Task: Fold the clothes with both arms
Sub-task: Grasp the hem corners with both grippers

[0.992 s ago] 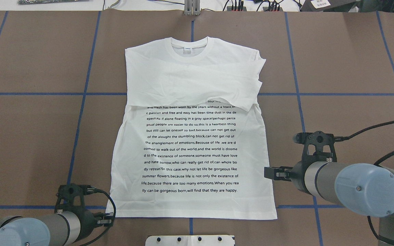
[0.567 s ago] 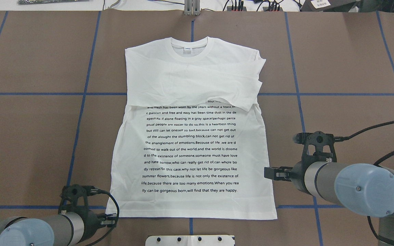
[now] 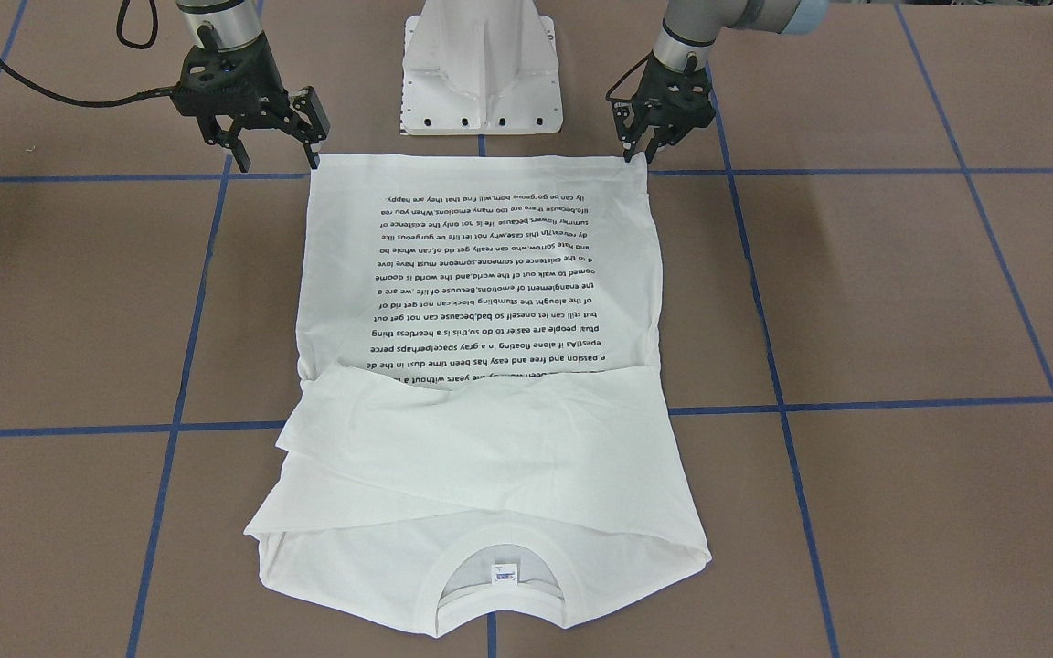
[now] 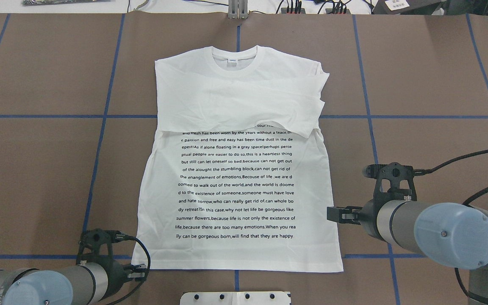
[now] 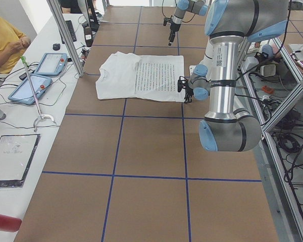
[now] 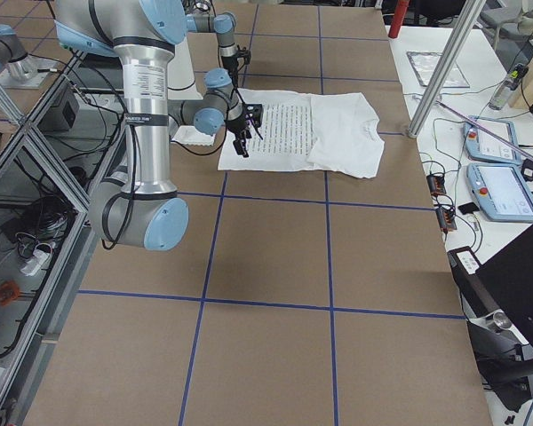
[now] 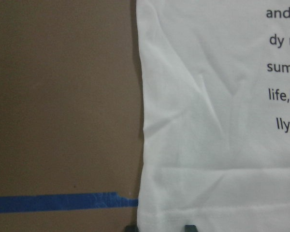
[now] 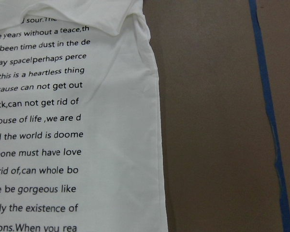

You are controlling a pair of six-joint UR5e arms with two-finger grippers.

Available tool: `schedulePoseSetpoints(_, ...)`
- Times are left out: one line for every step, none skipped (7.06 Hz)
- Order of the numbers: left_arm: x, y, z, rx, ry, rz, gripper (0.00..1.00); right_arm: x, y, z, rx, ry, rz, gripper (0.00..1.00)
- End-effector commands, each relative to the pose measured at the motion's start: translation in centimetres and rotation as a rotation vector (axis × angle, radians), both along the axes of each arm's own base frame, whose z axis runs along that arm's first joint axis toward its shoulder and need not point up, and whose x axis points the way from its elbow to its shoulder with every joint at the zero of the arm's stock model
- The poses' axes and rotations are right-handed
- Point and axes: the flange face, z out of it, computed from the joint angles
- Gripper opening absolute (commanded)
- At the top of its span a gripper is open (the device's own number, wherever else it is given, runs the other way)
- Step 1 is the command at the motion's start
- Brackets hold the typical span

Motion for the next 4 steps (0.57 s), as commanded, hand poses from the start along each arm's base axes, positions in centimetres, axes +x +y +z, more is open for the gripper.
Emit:
schedulePoseSetpoints(0.2,-0.2,-0.8,0.000,0.017,-0.007,0.00,0.0,0.0,0.0,0.000,0.000,0.001,1.00)
schedulePoseSetpoints(-0.1,-0.6,-1.1,0.000,0.024,-0.015,0.00,0.0,0.0,0.0,0.000,0.000,0.001,1.00)
schedulePoseSetpoints(-0.4,-1.0,-1.5,0.002,0.032,-0.023,0.00,0.0,0.0,0.0,0.000,0.000,-0.001,1.00)
schedulePoseSetpoints(-0.5,-1.3,-1.5,0.009,0.031,-0.039,0.00,0.0,0.0,0.0,0.000,0.000,0.001,1.00)
